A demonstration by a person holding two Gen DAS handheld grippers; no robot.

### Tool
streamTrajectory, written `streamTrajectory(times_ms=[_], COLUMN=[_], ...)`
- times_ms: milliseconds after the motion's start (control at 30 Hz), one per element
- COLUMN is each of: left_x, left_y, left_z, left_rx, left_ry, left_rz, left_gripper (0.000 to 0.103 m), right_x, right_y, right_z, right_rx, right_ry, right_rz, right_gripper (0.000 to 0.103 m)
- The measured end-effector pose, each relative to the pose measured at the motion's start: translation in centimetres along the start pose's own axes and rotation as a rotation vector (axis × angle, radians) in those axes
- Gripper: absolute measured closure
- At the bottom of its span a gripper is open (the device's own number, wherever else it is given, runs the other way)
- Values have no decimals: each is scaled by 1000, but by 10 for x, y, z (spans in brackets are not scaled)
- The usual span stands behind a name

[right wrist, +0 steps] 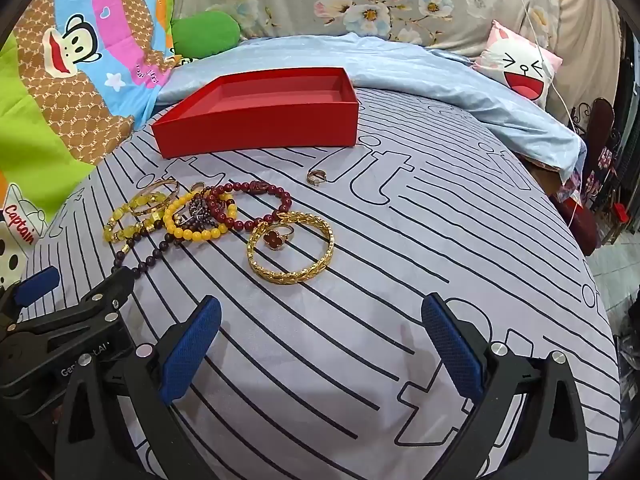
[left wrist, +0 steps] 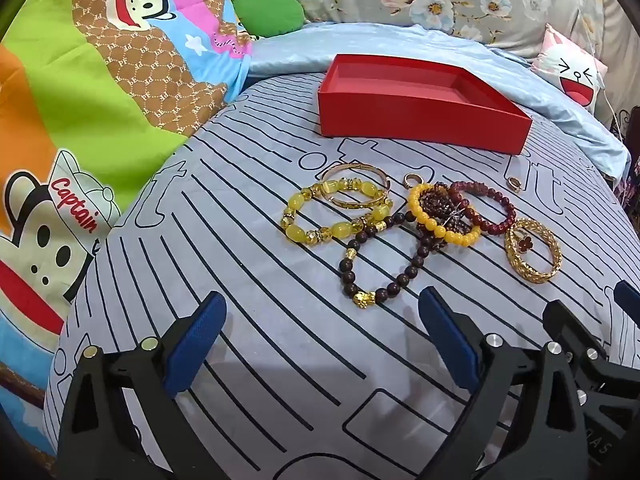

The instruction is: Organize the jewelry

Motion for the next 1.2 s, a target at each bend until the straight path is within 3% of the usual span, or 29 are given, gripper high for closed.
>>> streamTrajectory(times_ms=[1200], left_x=[1], left_y=[-8], left_z=[0], left_rx=[6], left_ry=[-3], left_rz=[-19], left_gripper=[11], right_x=[0], right_y=[-7], right_z=[-1], right_rx=[-6], right_ry=[-2], right_rz=[-13], right_gripper=[6])
Point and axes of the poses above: each gripper's, at about its wrist camera, not at the fingertips, and y roughly the way its jaws point, z to its left, x to its top, the point moved 9 cm from there along y, roughly the way its jaws point, and after that the axes turned 11 degrees about -y, right-handed, at the moved point
